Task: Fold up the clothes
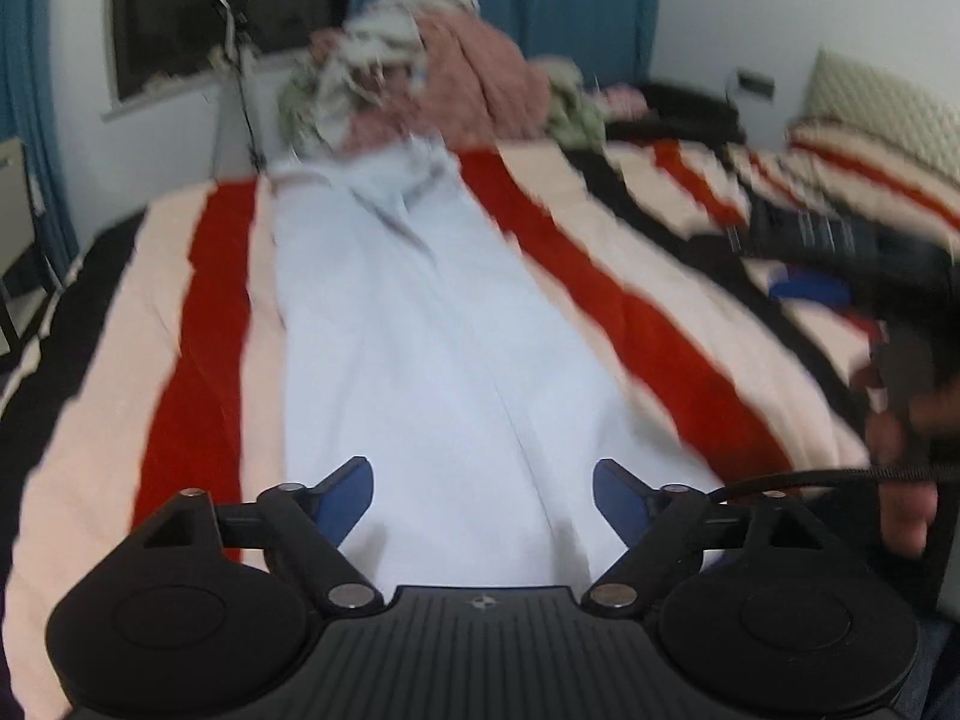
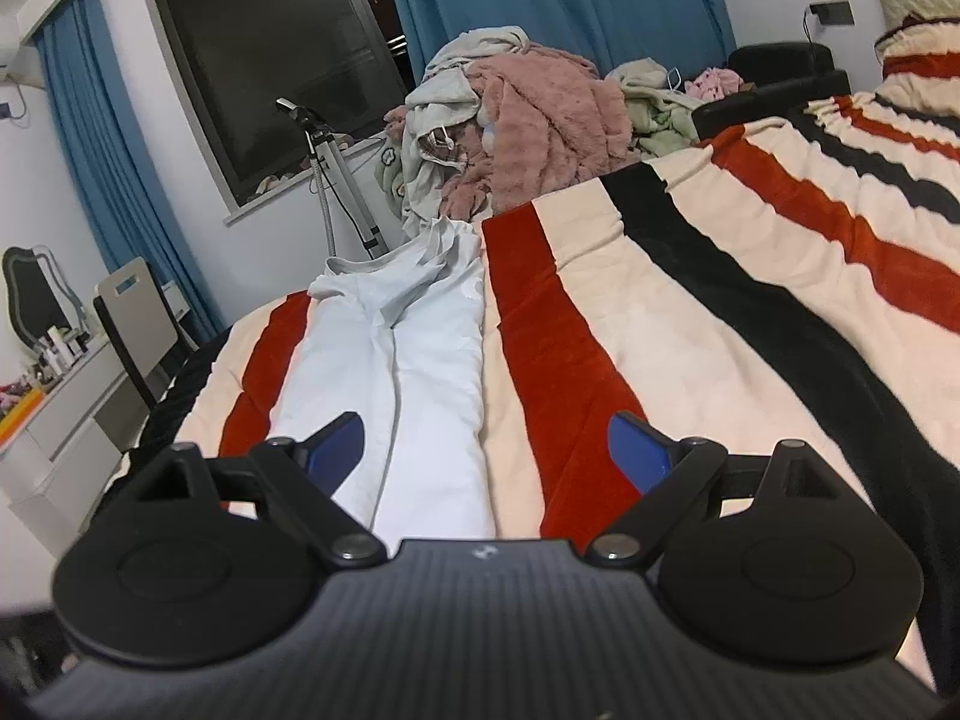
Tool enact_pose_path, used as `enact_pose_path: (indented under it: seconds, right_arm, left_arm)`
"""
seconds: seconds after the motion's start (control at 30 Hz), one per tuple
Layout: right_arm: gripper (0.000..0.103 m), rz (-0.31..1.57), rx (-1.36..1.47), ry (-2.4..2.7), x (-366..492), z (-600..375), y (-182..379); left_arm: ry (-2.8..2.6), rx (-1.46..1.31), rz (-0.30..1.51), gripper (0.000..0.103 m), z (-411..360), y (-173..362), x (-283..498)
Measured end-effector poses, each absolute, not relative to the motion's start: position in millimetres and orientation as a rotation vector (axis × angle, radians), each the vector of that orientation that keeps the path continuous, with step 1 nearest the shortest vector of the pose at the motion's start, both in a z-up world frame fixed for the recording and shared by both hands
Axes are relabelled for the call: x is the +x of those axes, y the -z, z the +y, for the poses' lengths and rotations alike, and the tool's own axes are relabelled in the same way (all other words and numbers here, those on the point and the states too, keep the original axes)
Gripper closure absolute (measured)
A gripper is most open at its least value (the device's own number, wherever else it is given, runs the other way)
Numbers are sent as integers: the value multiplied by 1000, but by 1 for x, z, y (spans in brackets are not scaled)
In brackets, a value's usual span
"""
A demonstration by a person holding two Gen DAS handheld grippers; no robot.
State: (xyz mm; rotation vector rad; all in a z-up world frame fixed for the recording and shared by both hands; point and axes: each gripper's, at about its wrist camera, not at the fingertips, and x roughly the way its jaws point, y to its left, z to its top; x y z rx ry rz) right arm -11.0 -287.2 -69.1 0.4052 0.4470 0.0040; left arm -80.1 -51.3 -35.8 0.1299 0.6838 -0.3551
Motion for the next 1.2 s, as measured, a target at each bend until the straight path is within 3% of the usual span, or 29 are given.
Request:
enact_pose_path:
  seconds: [0.23,0.5,0.53,0.57,0.6,0.7,1.07,1.13,1.2]
  right_arm:
    - [14,369,365,43,-16,-289,61]
    - [14,365,290,-2,36,-285,38]
    - [18,376,267,-36,49,-276,38]
    - [38,389,238,-73,64,-267,38]
    - [48,402,205,-110,80,-256,39]
    - [48,420,121,-190,140,-220,46]
    - [50,513,-116,-183,354,-126,107]
    - [57,533,-122,-152,370,-125,116]
    - [73,548,-116,-120,381,-128,123]
  left_arm:
    - [356,81,590,6,-47,6,-53]
    - [299,0,567,5,-24,13,-32]
    - [281,1,540,5,-18,11,-31]
    - [254,1,507,5,-11,8,-30]
    - [209,-5,464,4,-3,5,-29]
    - [128,-59,409,1,23,3,-20]
    - [24,-388,593,1,96,55,57]
    - [19,-399,612,6,100,63,63]
    - [15,-435,575,5,108,64,61]
